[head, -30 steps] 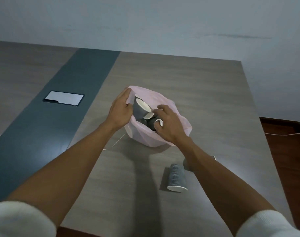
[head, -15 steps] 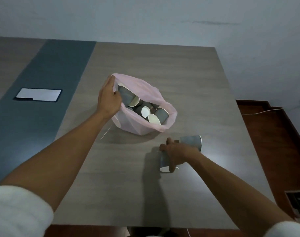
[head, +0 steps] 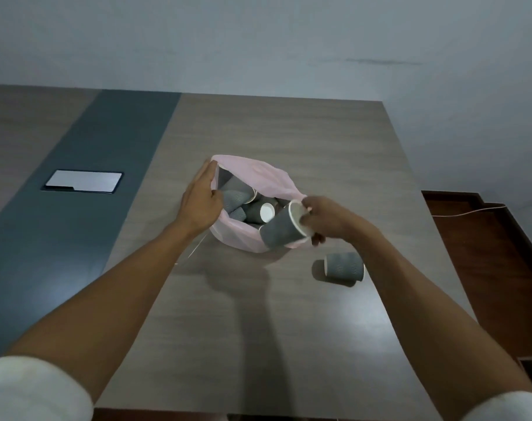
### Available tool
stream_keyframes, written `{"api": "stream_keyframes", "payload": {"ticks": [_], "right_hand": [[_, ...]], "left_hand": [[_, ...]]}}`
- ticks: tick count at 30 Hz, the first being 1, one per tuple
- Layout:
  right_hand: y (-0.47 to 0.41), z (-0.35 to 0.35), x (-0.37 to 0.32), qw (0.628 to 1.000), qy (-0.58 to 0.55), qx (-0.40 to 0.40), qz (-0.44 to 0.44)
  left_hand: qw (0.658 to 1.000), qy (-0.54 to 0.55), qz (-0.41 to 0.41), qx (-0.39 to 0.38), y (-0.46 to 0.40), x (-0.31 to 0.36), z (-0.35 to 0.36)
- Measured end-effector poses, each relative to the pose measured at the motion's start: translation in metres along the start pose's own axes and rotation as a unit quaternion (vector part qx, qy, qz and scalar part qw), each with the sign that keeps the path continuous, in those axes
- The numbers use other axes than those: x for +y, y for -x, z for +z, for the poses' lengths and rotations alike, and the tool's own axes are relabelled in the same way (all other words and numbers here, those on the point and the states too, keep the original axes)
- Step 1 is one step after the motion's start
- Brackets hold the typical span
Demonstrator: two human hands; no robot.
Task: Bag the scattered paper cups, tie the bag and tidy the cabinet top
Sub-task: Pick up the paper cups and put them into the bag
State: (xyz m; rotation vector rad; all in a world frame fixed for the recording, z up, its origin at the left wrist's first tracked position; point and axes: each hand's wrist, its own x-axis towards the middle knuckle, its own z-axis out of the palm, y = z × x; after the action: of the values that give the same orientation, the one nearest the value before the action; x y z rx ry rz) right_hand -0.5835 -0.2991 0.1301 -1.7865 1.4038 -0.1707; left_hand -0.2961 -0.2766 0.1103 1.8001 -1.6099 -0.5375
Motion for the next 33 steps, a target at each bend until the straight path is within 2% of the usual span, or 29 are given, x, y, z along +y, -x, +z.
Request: {"api": "stream_keyframes", "payload": {"ticks": [2,4,5,8,9,10,13,15,17,19,21,24,29,31,33], "right_hand": [[-0.017,-0.005,-0.013,0.986,-0.099,0.134,-0.027],[-0.035,0.007,-0.023,0.972,-0.117,0.199,-0.036],[-0.042,0.018,-0.027,0.974,-0.127,0.185,-0.026],[-0.053,0.05,-0.029,0.986,-0.161,0.042,0.01],[-0.054,0.056,-0.028,0.987,-0.16,0.025,0.02],[-0.06,0.059,-0.022,0.987,-0.155,0.04,0.03],[-0.07,0.047,-0.001,0.979,-0.116,0.153,0.068],[-0.067,0.033,0.019,0.978,-0.049,0.178,0.098],[-0.058,0.02,0.044,0.979,0.051,0.144,0.131],[-0.047,0.013,0.073,0.973,0.165,0.045,0.156],[-0.033,0.014,0.097,0.95,0.244,-0.064,0.184],[-0.017,0.026,0.124,0.927,0.301,-0.108,0.195],[-0.012,0.028,0.132,0.922,0.327,-0.119,0.173],[-0.016,0.012,0.11,0.939,0.273,-0.128,0.165],[-0.022,-0.007,0.08,0.975,0.141,-0.11,0.134]], "left_hand": [[1.0,-0.002,0.002,-0.003,0.002,-0.002,-0.001],[1.0,-0.004,0.001,-0.002,0.003,-0.003,0.0],[1.0,-0.002,0.002,-0.001,0.003,-0.002,0.001],[1.0,0.01,0.002,0.002,0.001,0.0,0.003],[1.0,0.012,0.004,0.003,0.0,0.0,0.003],[1.0,0.013,0.004,0.003,-0.002,0.001,0.004],[1.0,0.016,0.004,0.009,-0.005,0.0,0.007],[1.0,0.021,0.009,0.015,-0.007,-0.002,0.011],[0.999,0.028,0.011,0.025,-0.01,-0.003,0.015],[0.999,0.034,0.003,0.039,-0.014,-0.002,0.02],[0.998,0.038,-0.008,0.046,-0.016,0.0,0.024],[0.998,0.035,-0.004,0.047,-0.019,-0.002,0.026],[0.999,0.026,-0.001,0.043,-0.018,-0.002,0.024],[0.999,0.023,0.001,0.043,-0.017,-0.003,0.021],[0.999,0.022,0.001,0.042,-0.015,-0.002,0.019]]}}
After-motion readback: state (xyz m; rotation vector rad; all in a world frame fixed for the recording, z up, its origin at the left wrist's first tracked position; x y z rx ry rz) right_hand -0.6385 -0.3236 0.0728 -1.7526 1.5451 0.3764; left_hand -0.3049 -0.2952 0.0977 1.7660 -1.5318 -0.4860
